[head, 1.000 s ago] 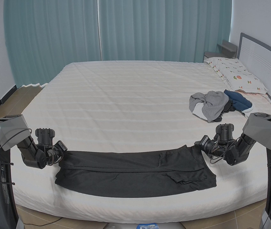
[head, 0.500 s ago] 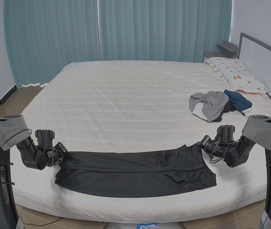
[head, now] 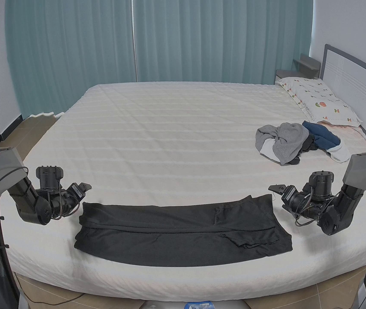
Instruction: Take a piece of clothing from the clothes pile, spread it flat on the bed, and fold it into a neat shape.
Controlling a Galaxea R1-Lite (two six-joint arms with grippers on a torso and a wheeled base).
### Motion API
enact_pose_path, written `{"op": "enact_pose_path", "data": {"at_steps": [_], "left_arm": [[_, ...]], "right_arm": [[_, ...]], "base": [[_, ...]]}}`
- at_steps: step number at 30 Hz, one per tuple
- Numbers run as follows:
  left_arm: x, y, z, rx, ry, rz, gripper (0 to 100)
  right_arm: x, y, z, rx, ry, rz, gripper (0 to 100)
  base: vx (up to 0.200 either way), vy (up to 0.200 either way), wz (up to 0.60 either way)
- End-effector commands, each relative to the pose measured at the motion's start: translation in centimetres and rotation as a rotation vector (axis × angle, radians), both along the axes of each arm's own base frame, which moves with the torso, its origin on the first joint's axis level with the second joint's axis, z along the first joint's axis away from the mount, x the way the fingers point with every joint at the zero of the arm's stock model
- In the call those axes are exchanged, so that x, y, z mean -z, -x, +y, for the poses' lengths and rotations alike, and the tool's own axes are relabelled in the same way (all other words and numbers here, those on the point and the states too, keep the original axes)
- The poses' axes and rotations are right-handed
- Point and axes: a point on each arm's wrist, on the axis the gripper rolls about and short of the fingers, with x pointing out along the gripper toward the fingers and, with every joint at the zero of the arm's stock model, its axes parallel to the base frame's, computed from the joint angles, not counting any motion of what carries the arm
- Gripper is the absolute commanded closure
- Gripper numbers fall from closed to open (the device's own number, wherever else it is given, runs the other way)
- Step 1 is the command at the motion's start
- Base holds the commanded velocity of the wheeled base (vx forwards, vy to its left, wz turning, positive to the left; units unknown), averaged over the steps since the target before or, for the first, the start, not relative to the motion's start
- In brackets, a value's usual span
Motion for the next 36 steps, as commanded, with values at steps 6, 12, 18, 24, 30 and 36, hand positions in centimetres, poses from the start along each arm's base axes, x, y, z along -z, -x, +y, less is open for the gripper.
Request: {"op": "enact_pose_path", "data": {"at_steps": [6, 12, 18, 24, 30, 36], "left_arm": [[-2.7, 3.0, 0.4, 0.052, 0.049, -0.047, 0], [-1.0, 6.2, -0.6, 0.050, 0.094, 0.038, 0], [0.1, 7.8, -0.9, 0.059, 0.094, 0.086, 0], [0.6, 8.8, -1.4, 0.072, 0.089, 0.096, 0], [2.3, 8.7, -2.4, 0.077, 0.068, 0.152, 0], [3.3, 8.5, -2.8, 0.046, 0.025, 0.182, 0]], "right_arm": [[-3.0, 4.5, 0.5, -0.031, -0.004, 0.012, 0], [-2.3, 7.6, 0.9, -0.054, -0.001, 0.091, 0], [-1.2, 7.8, 0.7, -0.028, -0.030, 0.133, 0], [-0.6, 8.1, 0.9, -0.028, -0.034, 0.162, 0], [-0.5, 8.3, 0.8, -0.029, -0.035, 0.169, 0], [-0.5, 8.3, 0.8, -0.027, -0.034, 0.168, 0]], "base": [[0.000, 0.000, 0.00], [-0.100, 0.000, 0.00], [-0.100, 0.000, 0.00], [0.000, 0.000, 0.00], [0.000, 0.000, 0.00], [0.000, 0.000, 0.00]]}}
